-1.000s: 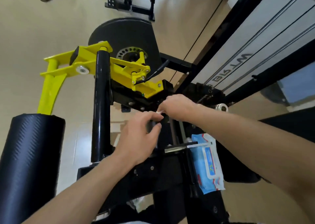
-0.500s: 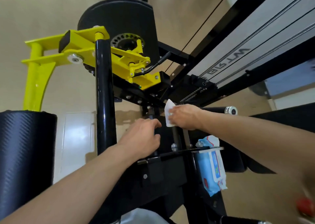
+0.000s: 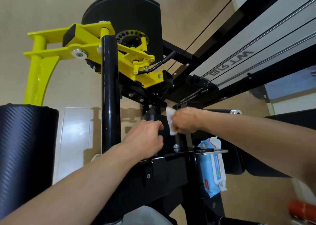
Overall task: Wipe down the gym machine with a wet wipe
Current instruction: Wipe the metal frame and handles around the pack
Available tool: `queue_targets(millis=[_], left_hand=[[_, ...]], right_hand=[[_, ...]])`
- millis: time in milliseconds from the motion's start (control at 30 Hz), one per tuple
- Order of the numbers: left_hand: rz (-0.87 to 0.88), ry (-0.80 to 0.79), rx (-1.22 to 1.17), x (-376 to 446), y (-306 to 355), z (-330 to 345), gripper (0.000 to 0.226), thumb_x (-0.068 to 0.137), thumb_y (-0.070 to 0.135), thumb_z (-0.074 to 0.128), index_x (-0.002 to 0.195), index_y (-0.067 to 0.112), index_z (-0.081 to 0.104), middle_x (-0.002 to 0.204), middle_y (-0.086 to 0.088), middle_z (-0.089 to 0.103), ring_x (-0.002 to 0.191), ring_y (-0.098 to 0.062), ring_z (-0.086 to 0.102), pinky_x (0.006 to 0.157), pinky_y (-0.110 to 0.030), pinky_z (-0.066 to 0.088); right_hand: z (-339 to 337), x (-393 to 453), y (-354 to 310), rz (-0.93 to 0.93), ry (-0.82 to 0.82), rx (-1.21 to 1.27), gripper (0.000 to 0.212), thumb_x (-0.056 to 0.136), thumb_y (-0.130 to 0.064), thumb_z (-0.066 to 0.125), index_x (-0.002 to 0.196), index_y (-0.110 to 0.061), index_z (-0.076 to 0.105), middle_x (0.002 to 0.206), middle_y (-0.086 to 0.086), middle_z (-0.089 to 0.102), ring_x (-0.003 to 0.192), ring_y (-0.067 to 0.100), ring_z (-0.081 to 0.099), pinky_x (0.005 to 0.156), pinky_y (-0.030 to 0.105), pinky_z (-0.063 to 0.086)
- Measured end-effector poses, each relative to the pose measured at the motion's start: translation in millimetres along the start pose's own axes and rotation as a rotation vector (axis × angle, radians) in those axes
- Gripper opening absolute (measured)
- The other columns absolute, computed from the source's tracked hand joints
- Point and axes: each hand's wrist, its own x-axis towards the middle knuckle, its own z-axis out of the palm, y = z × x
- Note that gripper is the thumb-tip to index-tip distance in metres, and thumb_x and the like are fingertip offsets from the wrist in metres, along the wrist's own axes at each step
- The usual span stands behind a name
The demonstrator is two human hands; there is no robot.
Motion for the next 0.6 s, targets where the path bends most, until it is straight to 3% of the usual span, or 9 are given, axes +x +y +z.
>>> queue_targets(millis=[100,167,233,300,367,467,533,600], left_hand=[[-0.009,-0.027,0.039,3.5,-1.0,1.2,0.039,0.096,0.026,0.054,0.135,0.022,0.056,0.13,-0.003,0.064,0.121,-0.021,0.054,0.1,-0.038,0.049],[-0.012,-0.03,0.06,4.8,-0.9,1.8,0.039,0.096,0.025,0.054,0.134,0.022,0.057,0.129,-0.003,0.065,0.12,-0.022,0.054,0.099,-0.039,0.049],[-0.02,-0.025,0.073,5.1,-1.0,1.8,0.038,0.095,0.024,0.053,0.133,0.022,0.058,0.128,-0.003,0.065,0.12,-0.022,0.054,0.099,-0.04,0.05],[-0.03,-0.029,0.085,5.3,-1.4,1.4,0.037,0.094,0.023,0.053,0.131,0.022,0.059,0.127,-0.003,0.066,0.12,-0.022,0.055,0.098,-0.04,0.05],[-0.042,-0.033,0.086,5.3,-2.4,1.2,0.037,0.093,0.022,0.053,0.13,0.022,0.059,0.126,-0.004,0.067,0.119,-0.023,0.056,0.097,-0.041,0.051],[-0.049,-0.041,0.088,6.1,-2.1,-1.0,0.038,0.095,0.022,0.052,0.133,0.022,0.058,0.127,-0.004,0.066,0.118,-0.023,0.056,0.097,-0.04,0.051],[-0.047,-0.04,0.099,6.6,-1.9,-1.5,0.039,0.096,0.023,0.051,0.134,0.022,0.057,0.127,-0.004,0.066,0.118,-0.023,0.056,0.096,-0.038,0.05],[-0.051,-0.041,0.103,6.1,-1.7,-2.4,0.04,0.096,0.024,0.051,0.135,0.022,0.056,0.126,-0.004,0.065,0.116,-0.023,0.056,0.095,-0.037,0.05]], right_hand=[[4.5,-11.4,-18.8,-0.135,-0.27,0.154,0.025,0.104,-0.027,0.052,0.119,-0.02,0.07,0.115,-0.002,0.07,0.101,0.017,0.062,0.086,0.027,0.044],[4.2,-5.3,-14.4,-0.158,-0.201,0.245,0.032,0.107,-0.032,0.045,0.126,-0.018,0.067,0.12,0.0,0.069,0.107,0.02,0.062,0.092,0.031,0.045],[6.3,4.3,-10.4,-0.161,-0.131,0.178,0.03,0.106,-0.028,0.047,0.129,-0.021,0.064,0.123,-0.001,0.067,0.112,0.021,0.061,0.099,0.037,0.047],[13.0,10.2,-9.5,-0.155,-0.122,0.012,0.023,0.099,-0.017,0.055,0.115,-0.027,0.068,0.11,-0.005,0.066,0.103,0.021,0.061,0.095,0.04,0.052],[19.8,11.9,-6.7,-0.113,-0.005,-0.153,0.014,0.094,-0.017,0.059,0.098,-0.025,0.07,0.102,-0.004,0.063,0.1,0.022,0.061,0.093,0.04,0.053],[23.3,15.4,6.5,-0.043,0.158,-0.22,0.02,0.096,-0.015,0.053,0.107,-0.017,0.07,0.119,0.004,0.063,0.121,0.026,0.055,0.103,0.042,0.047],[25.7,14.1,1.4,-0.086,0.114,-0.17,0.017,0.095,-0.02,0.056,0.102,-0.021,0.072,0.109,0.001,0.066,0.113,0.025,0.061,0.095,0.043,0.053],[29.3,7.9,-11.6,-0.141,-0.039,-0.049,0.014,0.095,-0.032,0.061,0.101,-0.029,0.073,0.099,-0.006,0.067,0.098,0.02,0.066,0.085,0.04,0.057]])
